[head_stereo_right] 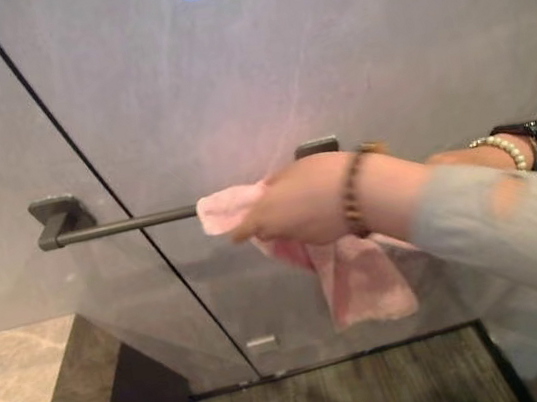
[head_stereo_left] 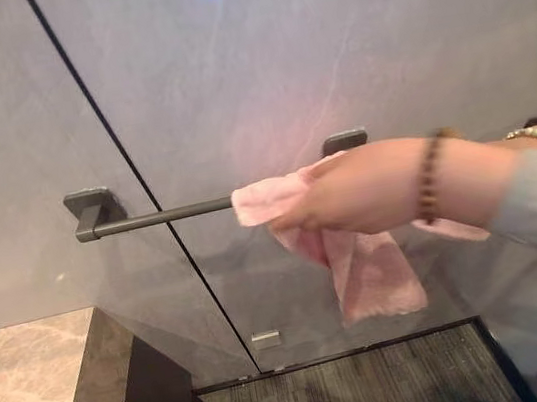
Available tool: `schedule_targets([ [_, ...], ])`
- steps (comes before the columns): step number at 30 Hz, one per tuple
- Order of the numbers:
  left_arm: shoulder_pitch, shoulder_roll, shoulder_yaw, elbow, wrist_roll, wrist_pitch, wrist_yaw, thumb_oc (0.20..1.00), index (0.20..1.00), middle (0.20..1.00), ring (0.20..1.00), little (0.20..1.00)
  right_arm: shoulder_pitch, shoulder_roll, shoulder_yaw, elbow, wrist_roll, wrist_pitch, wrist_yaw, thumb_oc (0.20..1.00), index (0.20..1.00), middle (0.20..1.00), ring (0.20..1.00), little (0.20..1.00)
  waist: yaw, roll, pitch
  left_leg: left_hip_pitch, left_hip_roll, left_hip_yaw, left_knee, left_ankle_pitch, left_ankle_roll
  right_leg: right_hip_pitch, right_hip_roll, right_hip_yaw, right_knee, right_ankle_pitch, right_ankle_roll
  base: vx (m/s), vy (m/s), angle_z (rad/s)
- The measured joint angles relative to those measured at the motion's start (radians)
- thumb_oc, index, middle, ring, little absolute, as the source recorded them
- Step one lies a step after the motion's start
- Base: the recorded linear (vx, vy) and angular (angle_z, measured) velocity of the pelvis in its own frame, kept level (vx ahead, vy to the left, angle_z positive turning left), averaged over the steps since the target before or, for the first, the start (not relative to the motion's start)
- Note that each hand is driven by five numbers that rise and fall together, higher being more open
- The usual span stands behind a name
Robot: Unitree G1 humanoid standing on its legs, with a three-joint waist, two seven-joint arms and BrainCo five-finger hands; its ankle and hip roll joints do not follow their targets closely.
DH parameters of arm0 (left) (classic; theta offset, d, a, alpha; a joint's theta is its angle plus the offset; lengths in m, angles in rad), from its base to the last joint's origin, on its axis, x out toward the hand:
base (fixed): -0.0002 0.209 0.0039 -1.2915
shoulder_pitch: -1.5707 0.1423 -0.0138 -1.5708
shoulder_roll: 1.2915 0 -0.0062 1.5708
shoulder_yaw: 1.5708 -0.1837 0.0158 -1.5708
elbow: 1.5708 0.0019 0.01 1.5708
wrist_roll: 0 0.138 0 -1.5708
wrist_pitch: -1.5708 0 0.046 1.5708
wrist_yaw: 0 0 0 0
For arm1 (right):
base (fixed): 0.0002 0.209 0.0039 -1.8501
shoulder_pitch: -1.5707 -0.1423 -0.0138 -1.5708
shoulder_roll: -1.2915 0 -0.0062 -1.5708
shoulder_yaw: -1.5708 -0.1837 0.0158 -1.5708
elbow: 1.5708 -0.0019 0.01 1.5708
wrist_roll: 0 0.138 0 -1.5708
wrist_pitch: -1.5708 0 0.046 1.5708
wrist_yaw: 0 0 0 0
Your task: Put brush and paste in cup on sink, flatten towel.
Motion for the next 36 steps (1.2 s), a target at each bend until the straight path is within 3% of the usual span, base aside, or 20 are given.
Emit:
schedule_targets([
  [10, -0.019, 0.001, 0.008, -0.062, -0.015, -0.002, 0.002, 1.0, 1.0, 1.0, 1.0, 1.0, -0.097, -0.015, 0.059, -0.037, -0.107, -0.001, -0.008, 1.0, 1.0, 1.0, 1.0, 1.0, 0.004, 0.003, -0.004, -0.002, -0.001, -0.021, 0.0, 0.001, 0.0, 0.005, 0.0, -0.023, 0.002, -0.003, -0.002, 0.01, -0.005, 0.05],
  [36, 0.006, -0.002, 0.062, -0.023, -0.019, -0.004, 0.039, 1.0, 1.0, 1.0, 1.0, 1.0, -0.071, -0.018, 0.058, -0.045, -0.12, 0.002, -0.012, 1.0, 1.0, 1.0, 1.0, 1.0, 0.001, 0.011, 0.008, 0.004, -0.001, -0.024, 0.001, 0.005, -0.006, 0.015, 0.0, -0.024, 0.003, -0.008, -0.005, 0.0, -0.001, 0.01],
])
